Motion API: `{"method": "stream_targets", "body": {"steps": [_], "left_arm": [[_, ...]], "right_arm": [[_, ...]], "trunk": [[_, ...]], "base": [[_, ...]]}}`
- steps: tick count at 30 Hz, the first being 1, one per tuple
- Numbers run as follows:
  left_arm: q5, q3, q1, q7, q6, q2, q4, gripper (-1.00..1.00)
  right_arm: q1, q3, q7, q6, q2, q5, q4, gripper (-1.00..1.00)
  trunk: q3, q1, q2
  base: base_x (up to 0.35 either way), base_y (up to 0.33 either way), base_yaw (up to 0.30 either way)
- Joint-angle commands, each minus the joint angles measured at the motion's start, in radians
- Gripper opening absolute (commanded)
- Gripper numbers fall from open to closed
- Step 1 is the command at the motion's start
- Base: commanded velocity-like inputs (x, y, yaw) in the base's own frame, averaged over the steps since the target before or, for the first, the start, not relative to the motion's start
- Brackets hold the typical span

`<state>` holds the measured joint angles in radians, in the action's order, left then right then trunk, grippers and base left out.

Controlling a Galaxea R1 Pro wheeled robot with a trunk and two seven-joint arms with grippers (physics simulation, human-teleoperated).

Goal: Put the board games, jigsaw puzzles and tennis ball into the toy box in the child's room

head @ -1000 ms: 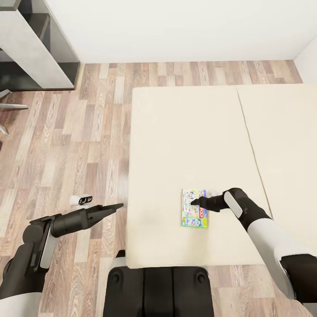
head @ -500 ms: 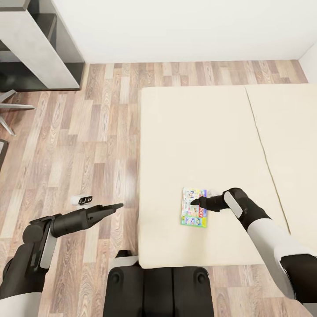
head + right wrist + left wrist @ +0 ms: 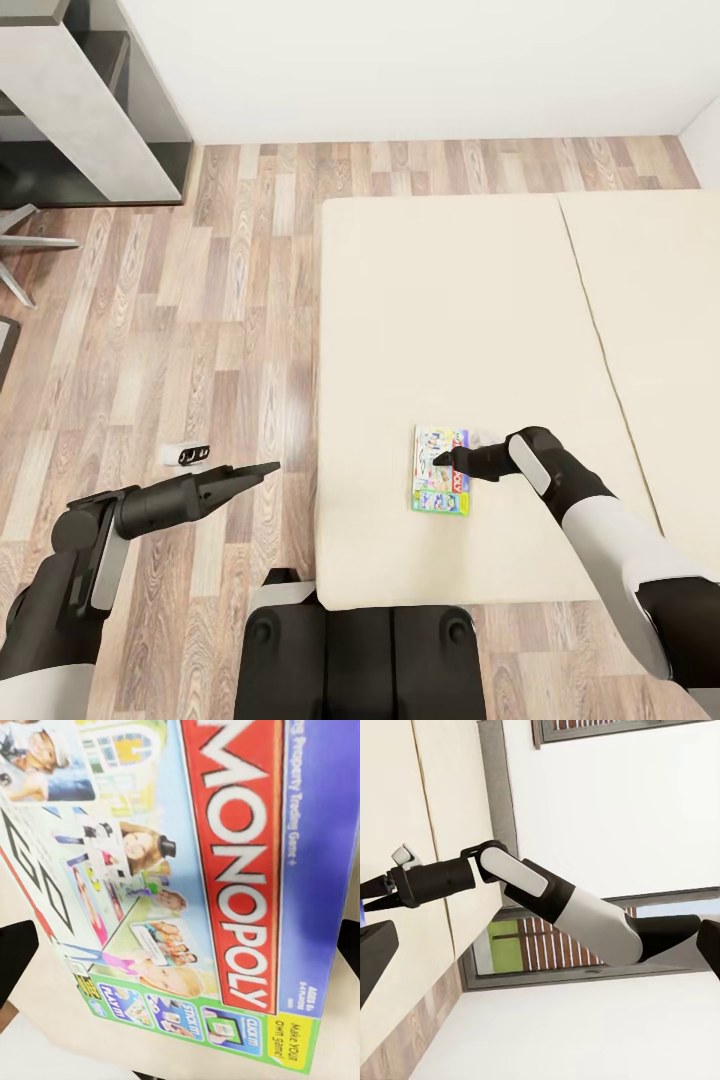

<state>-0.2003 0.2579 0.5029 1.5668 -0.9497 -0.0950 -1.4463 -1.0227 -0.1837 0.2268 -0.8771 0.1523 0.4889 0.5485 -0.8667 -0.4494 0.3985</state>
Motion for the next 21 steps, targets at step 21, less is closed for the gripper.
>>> {"method": "stream_targets", "body": {"steps": [21], "left_arm": [[0.001, 0.000, 0.000, 0.004, -0.011, 0.000, -0.001, 1.00]], "right_arm": [[-0.001, -0.003, 0.009, -0.002, 0.001, -0.009, 0.002, 1.00]], "trunk": [[-0.001, -0.001, 0.002]], "base": [[0.000, 0.075, 0.000]]}}
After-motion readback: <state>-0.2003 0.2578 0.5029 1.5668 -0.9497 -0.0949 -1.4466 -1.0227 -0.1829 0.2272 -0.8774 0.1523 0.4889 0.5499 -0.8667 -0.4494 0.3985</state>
